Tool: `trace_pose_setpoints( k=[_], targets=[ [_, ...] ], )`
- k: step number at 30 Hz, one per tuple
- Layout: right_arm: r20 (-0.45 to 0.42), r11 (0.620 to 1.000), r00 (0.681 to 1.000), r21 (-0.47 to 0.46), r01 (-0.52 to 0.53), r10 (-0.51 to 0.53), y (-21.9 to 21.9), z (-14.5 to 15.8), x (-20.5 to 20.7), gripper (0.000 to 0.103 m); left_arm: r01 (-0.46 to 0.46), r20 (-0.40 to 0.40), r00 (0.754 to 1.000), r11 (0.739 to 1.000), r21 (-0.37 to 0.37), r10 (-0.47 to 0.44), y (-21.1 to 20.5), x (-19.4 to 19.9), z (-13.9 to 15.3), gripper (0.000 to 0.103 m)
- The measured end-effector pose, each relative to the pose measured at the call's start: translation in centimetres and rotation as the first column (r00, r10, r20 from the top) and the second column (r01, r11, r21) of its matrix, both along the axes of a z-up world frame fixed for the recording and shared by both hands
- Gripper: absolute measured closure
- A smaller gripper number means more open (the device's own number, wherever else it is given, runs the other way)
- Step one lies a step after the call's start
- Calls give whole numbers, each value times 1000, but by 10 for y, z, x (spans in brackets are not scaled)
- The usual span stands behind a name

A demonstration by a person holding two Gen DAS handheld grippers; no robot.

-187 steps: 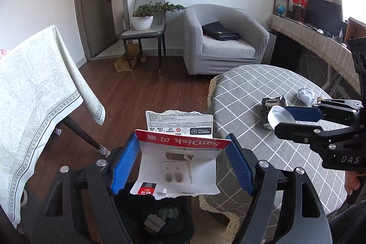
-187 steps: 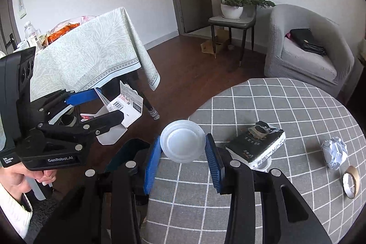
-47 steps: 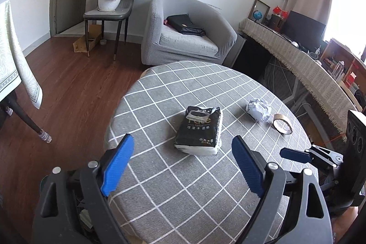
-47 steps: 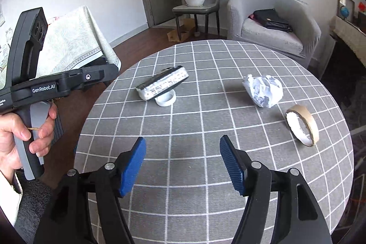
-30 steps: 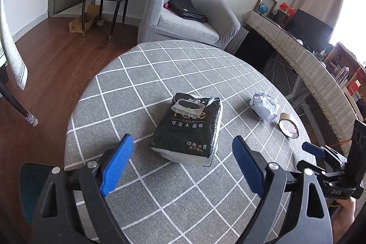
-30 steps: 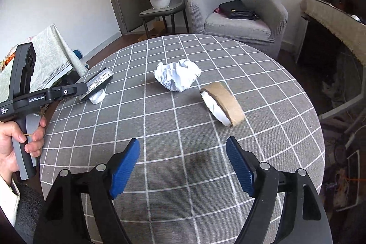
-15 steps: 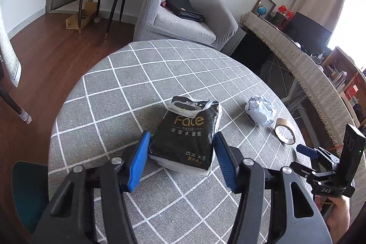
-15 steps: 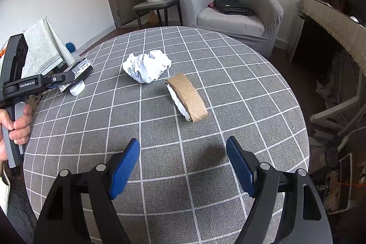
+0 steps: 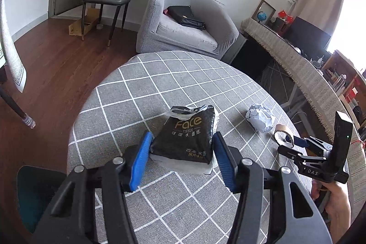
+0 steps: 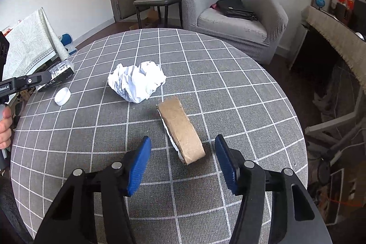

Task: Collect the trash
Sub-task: 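Grasp the black tissue pack with the left tool while the right tool grasps the tape roll, then carry the tissue pack and tape roll over the teal bin and open both tools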

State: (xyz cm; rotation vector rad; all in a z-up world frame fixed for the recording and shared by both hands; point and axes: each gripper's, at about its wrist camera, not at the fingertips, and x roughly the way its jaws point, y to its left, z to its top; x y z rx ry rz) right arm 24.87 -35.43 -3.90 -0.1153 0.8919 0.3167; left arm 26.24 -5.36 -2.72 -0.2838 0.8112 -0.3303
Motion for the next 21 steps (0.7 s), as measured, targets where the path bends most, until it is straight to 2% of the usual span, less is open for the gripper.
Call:
trace_pose_setpoints(
  k=[8, 19, 21],
  targets=[
    [3, 1000, 1000, 1, 23, -23, 7, 0, 11, 55, 6, 14, 1000, 1000, 28, -7, 11, -7, 7, 45],
    [-1, 998, 998, -17, 59, -59, 26, 7, 19, 86, -20, 30, 999, 999, 50, 18, 45, -17, 18, 46],
    [5, 997, 997, -26, 77, -77, 29, 14, 18, 86, -23, 34, 999, 998, 52, 21, 50, -20, 20, 46]
  ],
)
